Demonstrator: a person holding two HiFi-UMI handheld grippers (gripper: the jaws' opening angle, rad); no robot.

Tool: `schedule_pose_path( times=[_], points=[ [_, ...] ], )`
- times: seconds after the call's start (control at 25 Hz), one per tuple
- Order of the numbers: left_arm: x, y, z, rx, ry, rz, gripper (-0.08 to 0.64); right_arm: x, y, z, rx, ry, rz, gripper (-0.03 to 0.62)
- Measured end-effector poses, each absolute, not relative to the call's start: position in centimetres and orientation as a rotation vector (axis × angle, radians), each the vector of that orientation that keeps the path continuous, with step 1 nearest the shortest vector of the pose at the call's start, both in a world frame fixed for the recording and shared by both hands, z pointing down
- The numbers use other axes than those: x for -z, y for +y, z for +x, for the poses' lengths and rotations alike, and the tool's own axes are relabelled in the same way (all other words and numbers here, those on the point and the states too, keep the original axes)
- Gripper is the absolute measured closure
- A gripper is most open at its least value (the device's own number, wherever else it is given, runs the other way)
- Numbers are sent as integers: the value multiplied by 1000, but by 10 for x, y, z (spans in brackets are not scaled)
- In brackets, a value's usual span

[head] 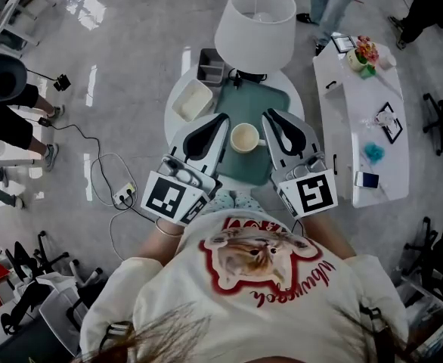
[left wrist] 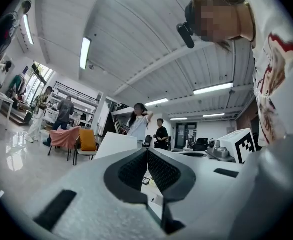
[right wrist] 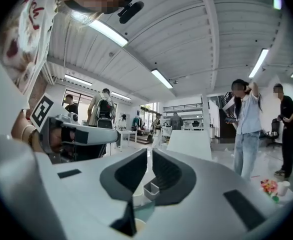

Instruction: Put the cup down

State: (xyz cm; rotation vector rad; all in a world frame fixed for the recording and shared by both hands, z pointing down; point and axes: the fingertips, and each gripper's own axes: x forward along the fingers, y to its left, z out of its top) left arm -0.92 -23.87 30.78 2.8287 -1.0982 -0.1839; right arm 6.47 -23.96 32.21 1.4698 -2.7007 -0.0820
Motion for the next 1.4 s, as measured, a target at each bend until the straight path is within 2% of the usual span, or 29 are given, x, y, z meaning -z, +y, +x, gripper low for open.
schedule_pose_path(
  times=[0.52,0.72,1.12,1.4],
  points=[
    [-266,-243,-8,269,-1131,2933,543,-251,-245,64,257,-2789,1470,565],
    [-262,-240,1,253,-1118,2972,543,-251,-244,63,315,-2805,1479,565],
    [-274,-232,17,282,-1162,2894,543,-283,-241,78,181,-2811,1429,565],
    [-272,-222,11,308,-1207,2883,543,-278,-233,71,205,-2846,1391,565]
  ],
)
